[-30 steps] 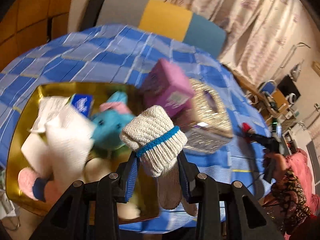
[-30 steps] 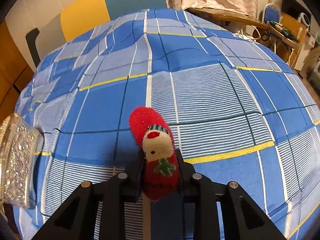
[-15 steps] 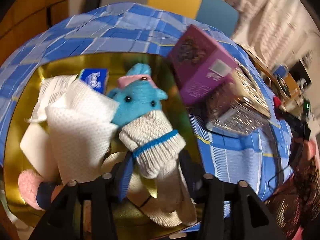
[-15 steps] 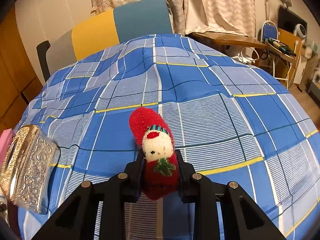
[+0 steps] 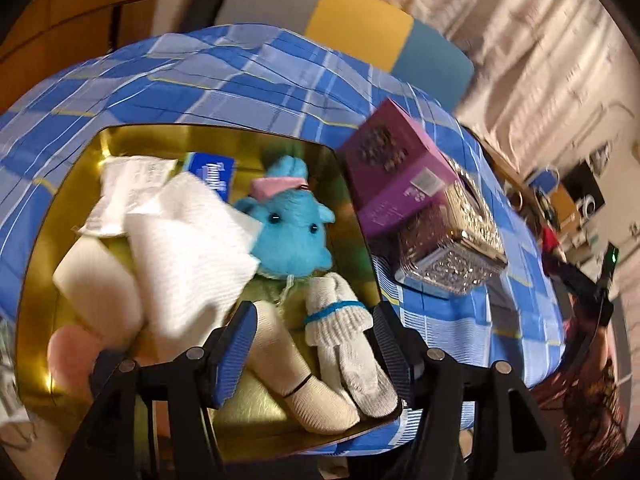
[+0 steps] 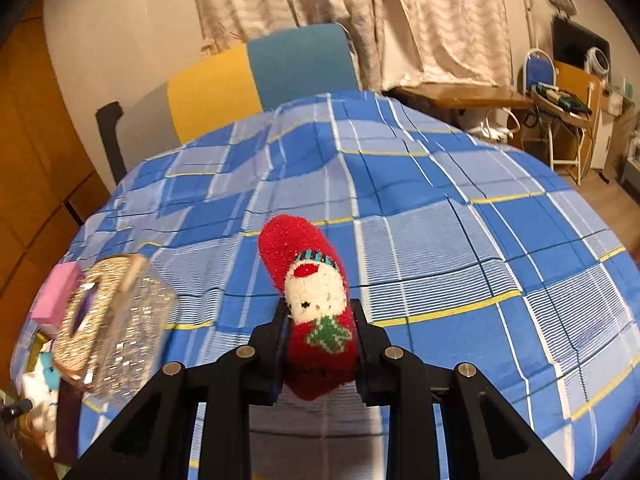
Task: Organize soft objects
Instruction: 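Carry the red Santa plush into the gold tray and open the right tool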
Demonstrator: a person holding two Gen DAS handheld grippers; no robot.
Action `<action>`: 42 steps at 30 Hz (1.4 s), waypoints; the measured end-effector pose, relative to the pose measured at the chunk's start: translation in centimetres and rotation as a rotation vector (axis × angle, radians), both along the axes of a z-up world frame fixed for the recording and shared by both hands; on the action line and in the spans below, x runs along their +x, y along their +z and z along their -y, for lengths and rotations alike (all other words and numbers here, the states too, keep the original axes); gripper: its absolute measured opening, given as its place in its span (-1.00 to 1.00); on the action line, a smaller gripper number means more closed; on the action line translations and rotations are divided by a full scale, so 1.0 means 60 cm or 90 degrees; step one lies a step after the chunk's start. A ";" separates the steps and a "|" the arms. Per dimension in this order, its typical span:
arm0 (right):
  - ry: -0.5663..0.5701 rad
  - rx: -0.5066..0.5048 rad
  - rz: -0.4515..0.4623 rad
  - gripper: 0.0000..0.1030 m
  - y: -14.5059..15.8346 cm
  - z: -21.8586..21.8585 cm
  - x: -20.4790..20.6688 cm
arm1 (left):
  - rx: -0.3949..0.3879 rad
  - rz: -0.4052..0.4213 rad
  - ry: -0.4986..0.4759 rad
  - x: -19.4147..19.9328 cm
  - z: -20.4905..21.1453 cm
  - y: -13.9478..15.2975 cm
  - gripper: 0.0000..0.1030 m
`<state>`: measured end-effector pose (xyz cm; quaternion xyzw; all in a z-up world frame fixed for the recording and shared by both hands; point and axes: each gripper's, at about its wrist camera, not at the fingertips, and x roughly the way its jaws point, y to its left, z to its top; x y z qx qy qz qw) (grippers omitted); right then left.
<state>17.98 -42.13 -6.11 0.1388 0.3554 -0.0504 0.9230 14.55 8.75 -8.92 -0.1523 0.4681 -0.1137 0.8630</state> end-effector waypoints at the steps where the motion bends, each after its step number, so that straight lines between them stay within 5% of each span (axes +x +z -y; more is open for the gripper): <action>1: 0.005 -0.002 0.004 -0.47 0.007 -0.008 -0.005 | -0.001 0.005 0.003 -0.005 -0.003 0.003 0.19; 8: 0.071 0.022 0.057 -0.47 0.071 -0.101 -0.035 | 0.036 0.047 -0.013 -0.037 -0.005 0.013 0.19; 19: 0.279 0.041 0.090 -0.47 0.130 -0.355 -0.042 | 0.114 0.082 0.000 -0.091 -0.028 0.021 0.19; 27: 0.400 0.042 0.031 -0.47 0.101 -0.534 -0.008 | 0.188 0.121 0.041 -0.112 -0.054 0.027 0.19; 34: 0.442 -0.006 -0.047 -0.47 0.047 -0.655 0.065 | 0.175 0.120 0.078 -0.114 -0.087 0.020 0.19; 42: 0.470 0.013 -0.130 -0.47 -0.007 -0.756 0.130 | 0.188 0.124 0.144 -0.112 -0.127 0.039 0.19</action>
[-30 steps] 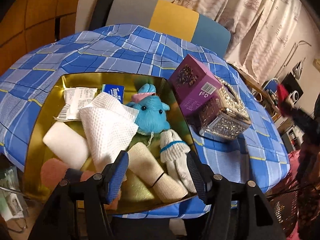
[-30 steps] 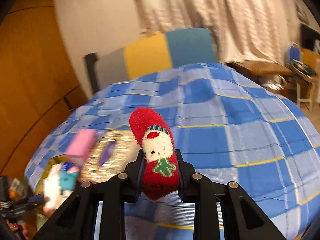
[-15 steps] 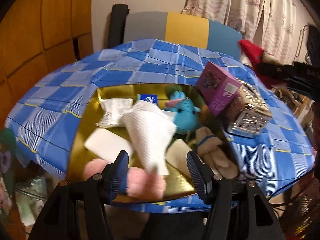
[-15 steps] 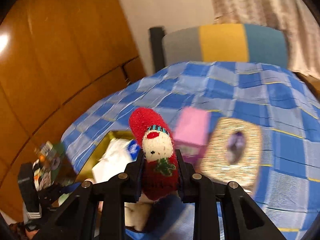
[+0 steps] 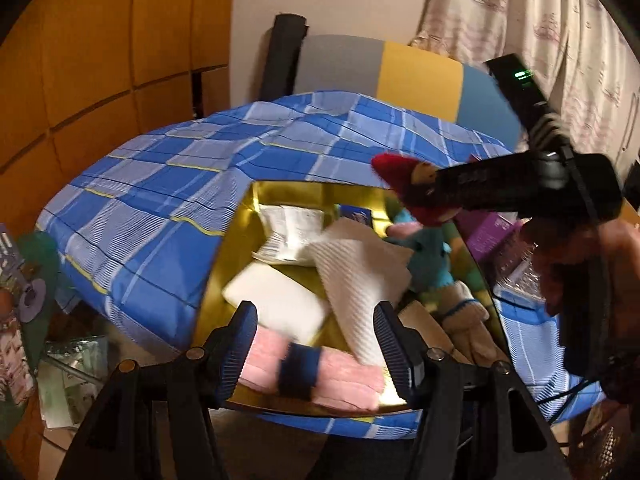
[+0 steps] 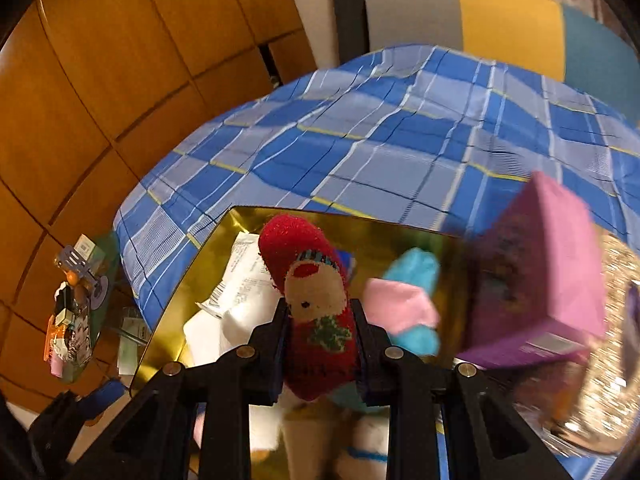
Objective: Organize soft objects
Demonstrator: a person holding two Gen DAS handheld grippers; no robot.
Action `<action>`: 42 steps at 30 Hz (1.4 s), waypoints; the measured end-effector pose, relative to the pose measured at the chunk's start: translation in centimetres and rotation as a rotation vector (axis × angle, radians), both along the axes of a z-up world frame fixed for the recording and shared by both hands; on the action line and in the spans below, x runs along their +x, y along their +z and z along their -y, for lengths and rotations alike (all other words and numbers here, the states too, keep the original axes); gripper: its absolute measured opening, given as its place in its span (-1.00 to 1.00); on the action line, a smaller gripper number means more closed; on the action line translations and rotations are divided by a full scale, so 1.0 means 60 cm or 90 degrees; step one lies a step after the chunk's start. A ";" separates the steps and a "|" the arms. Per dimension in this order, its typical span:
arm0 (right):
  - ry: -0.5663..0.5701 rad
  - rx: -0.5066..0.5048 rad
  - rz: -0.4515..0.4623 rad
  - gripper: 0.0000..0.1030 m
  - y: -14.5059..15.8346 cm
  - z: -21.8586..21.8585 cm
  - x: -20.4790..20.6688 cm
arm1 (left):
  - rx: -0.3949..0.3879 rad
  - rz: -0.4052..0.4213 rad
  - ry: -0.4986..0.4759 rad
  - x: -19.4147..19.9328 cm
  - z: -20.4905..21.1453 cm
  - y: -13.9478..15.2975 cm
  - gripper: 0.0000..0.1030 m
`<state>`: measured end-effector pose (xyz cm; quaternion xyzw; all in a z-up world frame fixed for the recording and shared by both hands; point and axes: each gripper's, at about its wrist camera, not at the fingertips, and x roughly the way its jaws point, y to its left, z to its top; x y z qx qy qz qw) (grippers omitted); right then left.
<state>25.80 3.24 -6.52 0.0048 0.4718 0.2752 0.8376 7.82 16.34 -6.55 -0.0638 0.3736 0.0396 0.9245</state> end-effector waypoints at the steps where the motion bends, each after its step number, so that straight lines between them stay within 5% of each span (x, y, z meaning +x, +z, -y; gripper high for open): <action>1: 0.005 -0.004 -0.002 -0.47 -0.005 -0.015 0.004 | 0.005 0.001 0.005 0.001 -0.003 0.002 0.19; 6: 0.005 -0.017 -0.016 -0.47 -0.022 -0.054 0.025 | 0.039 0.004 0.027 0.001 -0.012 0.007 0.19; 12: -0.050 -0.080 -0.009 -0.46 -0.036 -0.021 0.055 | 0.046 0.007 0.029 0.001 -0.014 0.010 0.19; 18: -0.036 -0.125 -0.018 -0.19 -0.070 -0.009 0.073 | 0.033 -0.011 0.022 0.004 -0.011 0.001 0.19; 21: -0.067 -0.108 0.015 0.04 -0.052 0.009 0.055 | 0.033 -0.012 0.032 0.005 -0.013 0.001 0.19; 26: -0.091 -0.086 0.052 0.05 -0.027 0.026 0.035 | 0.011 -0.023 0.033 0.006 -0.015 -0.002 0.19; 31: -0.083 -0.106 0.032 -0.42 -0.040 0.007 0.056 | 0.022 -0.014 0.034 0.001 -0.011 0.003 0.19; 36: -0.040 -0.062 -0.019 -0.46 -0.069 -0.022 0.061 | 0.036 -0.019 0.033 0.003 -0.008 0.002 0.19; 41: -0.069 0.019 -0.013 -0.38 -0.038 0.006 0.030 | 0.045 -0.048 0.023 0.007 -0.007 0.000 0.19; 42: -0.076 0.020 0.004 -0.18 -0.025 0.015 0.016 | 0.044 -0.047 0.025 0.005 -0.007 0.000 0.19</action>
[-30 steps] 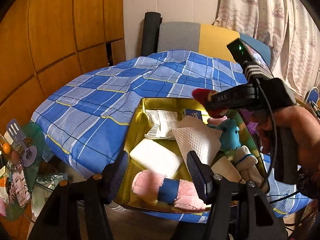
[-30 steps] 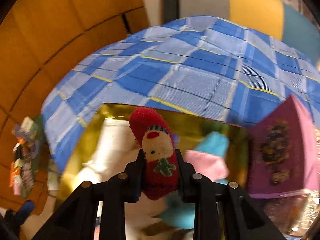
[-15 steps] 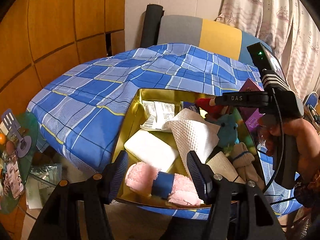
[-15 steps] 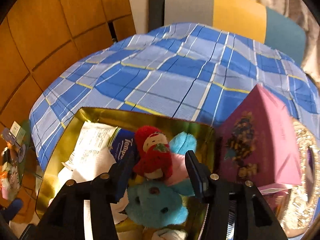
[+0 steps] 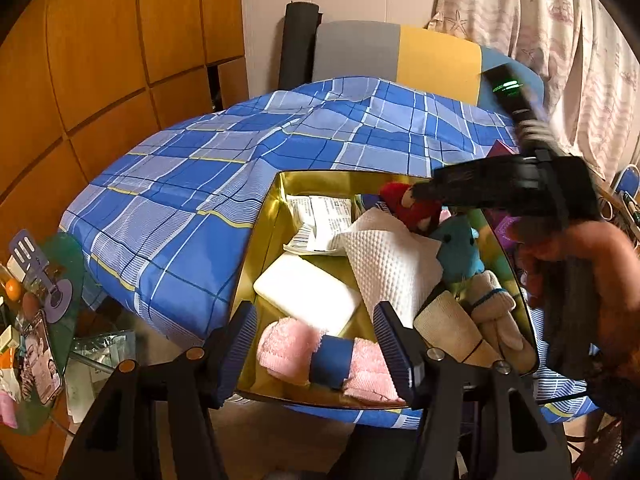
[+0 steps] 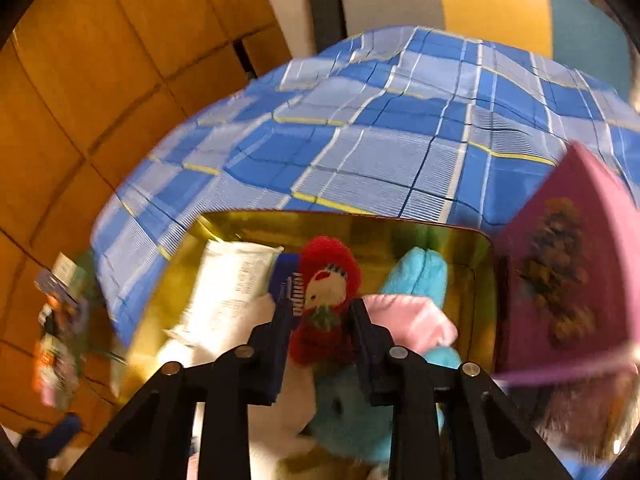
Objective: Organize soft objects
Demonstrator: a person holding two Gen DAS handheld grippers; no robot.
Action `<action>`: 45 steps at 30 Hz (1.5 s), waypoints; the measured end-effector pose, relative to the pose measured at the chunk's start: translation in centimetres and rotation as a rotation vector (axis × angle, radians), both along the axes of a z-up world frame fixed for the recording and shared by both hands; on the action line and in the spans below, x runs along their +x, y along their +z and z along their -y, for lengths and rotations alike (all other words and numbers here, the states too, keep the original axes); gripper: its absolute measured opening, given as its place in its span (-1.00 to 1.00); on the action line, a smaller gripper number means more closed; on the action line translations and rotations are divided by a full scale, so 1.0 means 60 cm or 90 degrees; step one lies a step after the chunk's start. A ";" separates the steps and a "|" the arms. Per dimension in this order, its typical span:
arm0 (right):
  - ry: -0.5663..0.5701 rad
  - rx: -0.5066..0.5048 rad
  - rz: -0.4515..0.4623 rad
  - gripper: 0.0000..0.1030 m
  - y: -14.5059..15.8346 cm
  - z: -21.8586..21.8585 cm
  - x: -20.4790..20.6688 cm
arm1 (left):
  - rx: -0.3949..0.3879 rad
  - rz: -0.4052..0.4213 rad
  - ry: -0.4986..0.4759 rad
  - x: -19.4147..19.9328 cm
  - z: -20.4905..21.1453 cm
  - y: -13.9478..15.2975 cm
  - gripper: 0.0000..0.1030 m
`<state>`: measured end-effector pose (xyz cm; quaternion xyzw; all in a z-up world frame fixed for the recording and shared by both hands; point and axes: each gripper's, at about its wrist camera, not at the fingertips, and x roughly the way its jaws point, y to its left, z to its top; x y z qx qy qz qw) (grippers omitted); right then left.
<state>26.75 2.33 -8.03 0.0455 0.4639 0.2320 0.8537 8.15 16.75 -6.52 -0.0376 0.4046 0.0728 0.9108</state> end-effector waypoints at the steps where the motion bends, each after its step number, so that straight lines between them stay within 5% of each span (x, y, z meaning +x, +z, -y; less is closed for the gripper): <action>1: -0.007 -0.008 0.021 0.01 0.013 0.007 -0.016 | 0.001 0.000 0.005 -0.002 0.001 0.001 0.19; 7: -0.014 -0.030 0.117 0.65 0.079 0.044 -0.119 | -0.027 0.009 0.010 -0.009 0.001 0.008 0.19; 13: -0.064 -0.042 0.167 0.94 0.117 0.072 -0.200 | -0.055 0.018 0.022 -0.020 -0.001 0.027 0.19; 18: -0.106 -0.057 0.165 0.99 0.129 0.080 -0.252 | -0.086 0.027 0.022 -0.031 -0.006 0.043 0.19; 22: -0.123 -0.068 0.156 0.99 0.125 0.075 -0.286 | -0.043 0.010 0.084 -0.041 -0.006 0.049 0.19; 29: -0.143 -0.095 0.125 0.99 0.115 0.065 -0.323 | -0.020 -0.013 0.023 -0.062 0.016 0.049 0.19; 45: -0.175 -0.135 0.136 0.99 0.125 0.066 -0.359 | 0.009 0.023 0.019 -0.104 0.026 0.081 0.19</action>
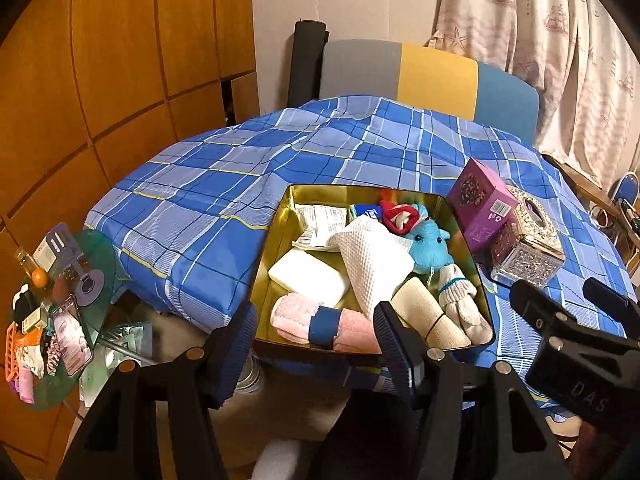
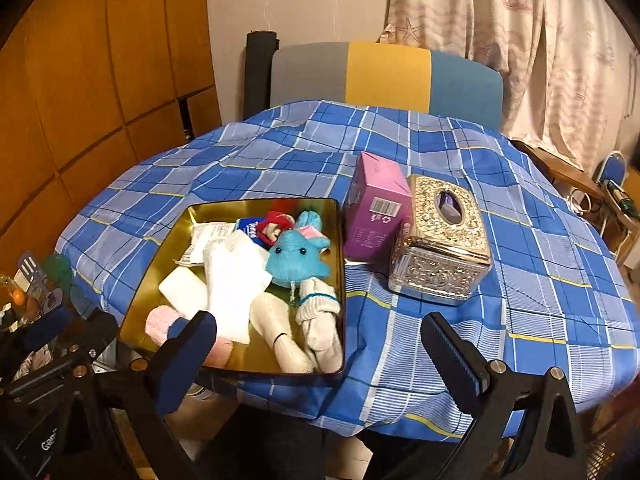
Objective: Organize soft objects
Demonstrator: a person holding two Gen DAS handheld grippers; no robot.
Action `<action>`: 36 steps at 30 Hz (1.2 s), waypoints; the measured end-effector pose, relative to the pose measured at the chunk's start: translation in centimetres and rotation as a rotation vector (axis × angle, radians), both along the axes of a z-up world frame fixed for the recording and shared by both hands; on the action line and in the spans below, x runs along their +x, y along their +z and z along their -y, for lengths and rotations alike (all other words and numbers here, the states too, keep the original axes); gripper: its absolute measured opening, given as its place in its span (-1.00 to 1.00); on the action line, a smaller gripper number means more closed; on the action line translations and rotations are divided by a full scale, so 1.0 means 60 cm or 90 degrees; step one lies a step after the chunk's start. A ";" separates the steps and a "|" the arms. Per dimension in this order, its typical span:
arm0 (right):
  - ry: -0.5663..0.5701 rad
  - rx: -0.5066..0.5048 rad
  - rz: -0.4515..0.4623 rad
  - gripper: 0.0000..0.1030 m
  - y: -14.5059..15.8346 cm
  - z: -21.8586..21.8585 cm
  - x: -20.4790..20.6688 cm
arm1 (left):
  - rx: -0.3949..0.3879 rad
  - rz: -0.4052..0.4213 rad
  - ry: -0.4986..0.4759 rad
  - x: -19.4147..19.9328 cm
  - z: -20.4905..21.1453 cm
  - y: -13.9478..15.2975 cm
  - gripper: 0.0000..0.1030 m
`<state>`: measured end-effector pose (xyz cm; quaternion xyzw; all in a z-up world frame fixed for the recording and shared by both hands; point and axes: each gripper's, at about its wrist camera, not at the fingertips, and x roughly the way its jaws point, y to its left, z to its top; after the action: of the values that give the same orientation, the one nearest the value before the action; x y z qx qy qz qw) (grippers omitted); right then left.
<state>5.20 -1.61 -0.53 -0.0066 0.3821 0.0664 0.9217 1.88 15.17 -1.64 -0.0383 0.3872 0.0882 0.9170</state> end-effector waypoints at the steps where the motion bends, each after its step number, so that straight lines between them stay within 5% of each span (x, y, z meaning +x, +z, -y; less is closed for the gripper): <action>1: 0.003 0.000 -0.001 0.99 -0.001 -0.002 -0.001 | 0.000 -0.001 0.002 0.001 -0.002 -0.001 0.19; 36: -0.013 0.000 -0.007 0.99 -0.001 0.002 -0.001 | 0.005 -0.018 0.002 0.005 -0.001 -0.011 0.19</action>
<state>5.16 -1.71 -0.57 -0.0022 0.3872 0.0567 0.9202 2.15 15.24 -2.28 -0.0338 0.3999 0.0917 0.9113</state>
